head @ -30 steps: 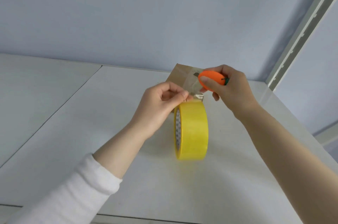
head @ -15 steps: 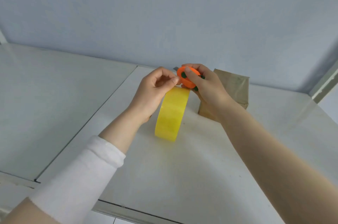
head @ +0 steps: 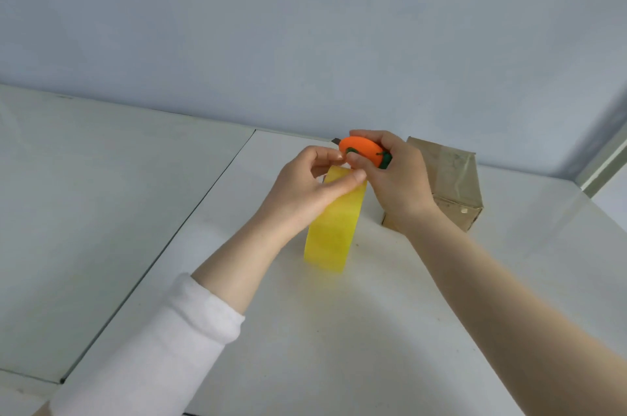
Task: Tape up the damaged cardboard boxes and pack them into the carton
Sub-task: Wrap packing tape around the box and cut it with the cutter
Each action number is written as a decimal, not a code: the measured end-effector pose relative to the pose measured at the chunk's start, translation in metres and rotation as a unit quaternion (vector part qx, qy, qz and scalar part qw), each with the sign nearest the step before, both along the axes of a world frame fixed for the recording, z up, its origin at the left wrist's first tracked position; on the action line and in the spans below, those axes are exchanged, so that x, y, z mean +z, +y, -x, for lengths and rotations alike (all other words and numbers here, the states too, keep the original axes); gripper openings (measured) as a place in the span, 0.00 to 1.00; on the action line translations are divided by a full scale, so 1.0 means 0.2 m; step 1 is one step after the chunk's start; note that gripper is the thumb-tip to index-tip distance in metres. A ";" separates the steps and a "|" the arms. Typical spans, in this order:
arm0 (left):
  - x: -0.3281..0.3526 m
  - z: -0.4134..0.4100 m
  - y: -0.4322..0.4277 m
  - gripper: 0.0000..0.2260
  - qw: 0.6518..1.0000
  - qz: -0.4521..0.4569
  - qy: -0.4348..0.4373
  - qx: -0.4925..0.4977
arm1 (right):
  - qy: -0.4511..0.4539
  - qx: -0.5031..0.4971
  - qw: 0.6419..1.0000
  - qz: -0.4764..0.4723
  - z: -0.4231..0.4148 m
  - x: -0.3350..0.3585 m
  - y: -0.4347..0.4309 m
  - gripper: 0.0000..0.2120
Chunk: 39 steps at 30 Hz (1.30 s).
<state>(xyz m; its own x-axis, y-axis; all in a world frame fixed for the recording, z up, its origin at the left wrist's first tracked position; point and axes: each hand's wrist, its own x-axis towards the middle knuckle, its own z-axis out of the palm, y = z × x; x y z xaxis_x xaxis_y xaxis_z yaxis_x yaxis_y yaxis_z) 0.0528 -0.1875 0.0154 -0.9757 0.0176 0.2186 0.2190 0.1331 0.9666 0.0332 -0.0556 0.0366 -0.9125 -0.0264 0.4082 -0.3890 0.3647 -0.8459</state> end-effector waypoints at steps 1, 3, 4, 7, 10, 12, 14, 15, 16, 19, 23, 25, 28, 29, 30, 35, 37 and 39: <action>-0.01 0.00 0.00 0.15 1.000 0.018 0.000 -0.004 | 0.002 -0.011 1.000 0.004 0.00 0.00 0.00 0.12; -0.01 0.00 0.00 0.25 1.000 0.031 -0.001 0.001 | 0.005 -0.016 1.000 0.006 0.00 0.00 0.00 0.13; 0.00 0.01 0.00 0.30 1.000 0.025 -0.010 0.005 | 0.005 -0.014 1.000 0.006 0.00 0.00 0.01 0.13; 0.01 0.02 -0.01 0.37 1.000 0.011 -0.027 -0.001 | -0.024 0.010 0.999 0.037 0.00 0.03 0.03 0.13; 0.00 0.02 0.00 0.34 1.000 0.003 -0.029 -0.002 | -0.073 0.046 0.994 0.067 0.00 0.07 0.05 0.11; 0.00 0.02 0.00 0.33 0.999 0.000 -0.032 -0.003 | -0.101 0.053 0.991 0.077 0.00 0.08 0.06 0.10; 0.00 0.02 0.00 0.32 0.999 -0.005 -0.031 -0.003 | -0.119 0.055 0.988 0.086 0.01 0.08 0.06 0.09; 0.00 0.02 0.01 0.32 0.999 -0.008 -0.031 -0.003 | -0.126 0.055 0.986 0.091 0.02 0.08 0.07 0.09; 0.00 0.03 0.01 0.32 0.999 -0.009 -0.032 -0.001 | -0.132 0.055 0.985 0.096 0.02 0.08 0.07 0.09; 0.00 0.03 0.02 0.33 0.999 -0.006 -0.036 0.011 | -0.128 0.055 0.986 0.091 0.03 0.08 0.08 0.09; 0.01 0.04 0.02 0.34 0.999 -0.001 -0.048 0.016 | -0.115 0.058 0.988 0.085 0.04 0.07 0.08 0.09; 0.01 0.04 0.03 0.34 0.998 -0.002 -0.055 0.013 | -0.115 0.060 0.987 0.091 0.04 0.08 0.09 0.09; 0.02 0.06 0.04 0.34 0.998 0.000 -0.062 0.024 | -0.118 0.074 0.985 0.102 0.06 0.13 0.09 0.07; 0.03 0.07 0.04 0.35 0.997 0.001 -0.065 0.030 | -0.123 0.077 0.984 0.101 0.07 0.14 0.09 0.07; 0.03 0.07 0.04 0.35 0.997 0.005 -0.068 0.031 | -0.136 0.075 0.983 0.101 0.08 0.14 0.10 0.07; 0.03 0.08 0.07 0.40 0.996 0.025 -0.073 0.042 | -0.184 0.037 0.982 -0.033 0.13 0.11 0.12 0.13; 0.03 0.07 0.08 0.42 0.997 0.018 -0.061 0.049 | -0.140 0.018 0.978 -0.153 0.16 0.10 0.10 0.19; 0.05 0.06 0.08 0.37 0.997 0.046 -0.016 0.058 | -0.092 -0.016 0.961 -0.262 0.17 0.09 0.10 0.26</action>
